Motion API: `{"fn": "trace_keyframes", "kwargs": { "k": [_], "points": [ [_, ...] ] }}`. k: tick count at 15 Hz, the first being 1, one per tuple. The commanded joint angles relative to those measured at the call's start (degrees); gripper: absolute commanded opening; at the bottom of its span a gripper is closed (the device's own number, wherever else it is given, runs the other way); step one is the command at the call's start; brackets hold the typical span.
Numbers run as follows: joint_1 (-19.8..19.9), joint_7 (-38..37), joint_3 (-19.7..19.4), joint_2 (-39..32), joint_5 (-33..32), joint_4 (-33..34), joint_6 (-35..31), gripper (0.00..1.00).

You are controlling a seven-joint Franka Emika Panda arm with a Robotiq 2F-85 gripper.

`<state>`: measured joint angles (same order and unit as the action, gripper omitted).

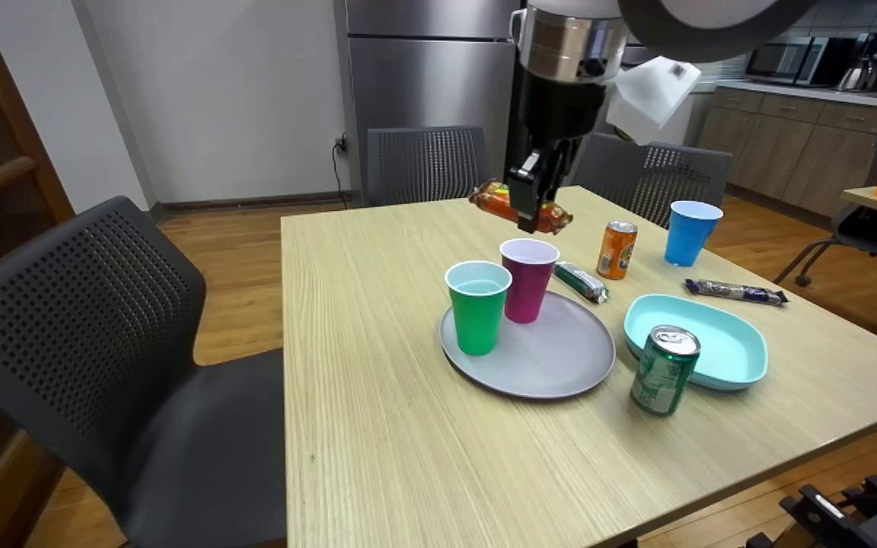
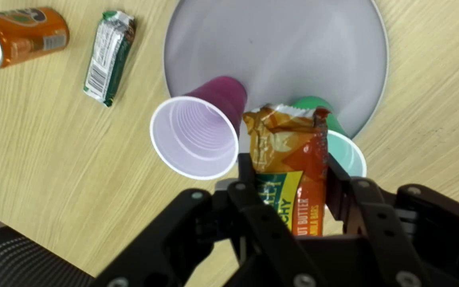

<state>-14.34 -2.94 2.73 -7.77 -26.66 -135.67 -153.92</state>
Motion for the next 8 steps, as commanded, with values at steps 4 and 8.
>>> {"fn": "trace_keyframes", "kwargs": {
  "k": [4,8],
  "points": [
    [8.84,13.55,-2.61,7.11,-0.8,-8.37,-1.4,0.19],
    [13.54,24.32,-5.27,6.63,-2.48,-8.72,-2.09,0.19]
  ]
}}
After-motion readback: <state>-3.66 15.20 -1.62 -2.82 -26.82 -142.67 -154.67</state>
